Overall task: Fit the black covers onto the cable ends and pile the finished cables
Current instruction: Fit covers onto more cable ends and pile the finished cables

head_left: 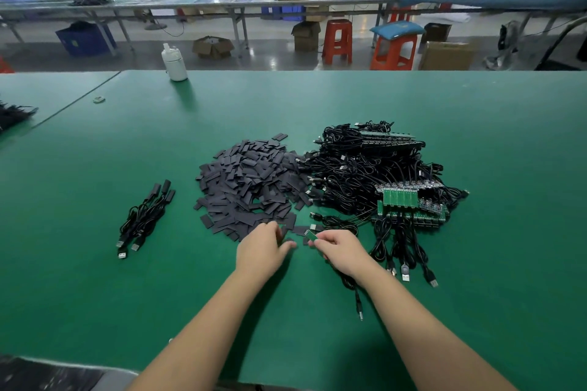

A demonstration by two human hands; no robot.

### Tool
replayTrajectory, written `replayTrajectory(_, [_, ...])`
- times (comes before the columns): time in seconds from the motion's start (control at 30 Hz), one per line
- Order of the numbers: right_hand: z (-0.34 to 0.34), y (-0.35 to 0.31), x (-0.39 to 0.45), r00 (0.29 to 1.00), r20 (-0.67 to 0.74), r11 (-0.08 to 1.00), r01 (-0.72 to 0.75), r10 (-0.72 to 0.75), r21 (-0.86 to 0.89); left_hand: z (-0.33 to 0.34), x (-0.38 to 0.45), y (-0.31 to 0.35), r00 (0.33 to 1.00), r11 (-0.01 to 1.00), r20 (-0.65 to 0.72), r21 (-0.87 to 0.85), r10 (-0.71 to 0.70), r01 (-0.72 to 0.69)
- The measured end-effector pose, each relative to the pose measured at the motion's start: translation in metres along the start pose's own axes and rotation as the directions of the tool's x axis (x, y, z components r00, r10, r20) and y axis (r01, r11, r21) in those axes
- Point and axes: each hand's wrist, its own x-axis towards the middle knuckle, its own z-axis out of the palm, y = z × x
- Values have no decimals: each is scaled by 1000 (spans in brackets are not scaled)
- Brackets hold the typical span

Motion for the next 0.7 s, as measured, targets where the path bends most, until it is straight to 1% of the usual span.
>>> replayTrajectory(0.07, [-1,1,0,1000,12,1000,7,-7,-8,6,-2,-5,999,1000,30,6,-16,16])
replayTrajectory(0.17, [-1,2,-1,999,34,1000,20,-20,-2,5,1,-6,993,994,102,-81,-64,72])
replayTrajectory(0.27, [-2,4,-1,998,58,1000,21,-22,16,0,5,-6,982,988,175,-120,-78,100])
replayTrajectory(0.33, [-2,5,-2,996,81,999,34,-35,20,-2,5,-6,984,985,172,-157,-38,66])
replayTrajectory(0.4, [-3,7,-2,995,89,998,49,-53,39,-3,2,-5,986,972,158,-236,44,-5])
replayTrajectory(0.47, [-4,8,-1,994,92,996,55,-61,70,-2,-3,-2,974,914,179,-403,136,-53])
replayTrajectory(0.53, [-5,9,0,994,98,992,36,-49,123,-1,-8,2,956,786,231,-619,182,0])
replayTrajectory(0.57, [-6,9,0,994,99,989,21,-35,145,-1,-9,3,950,728,250,-684,189,35])
replayTrajectory(0.7, [-8,9,1,991,131,990,-9,-10,139,-3,-12,7,950,603,257,-791,175,103])
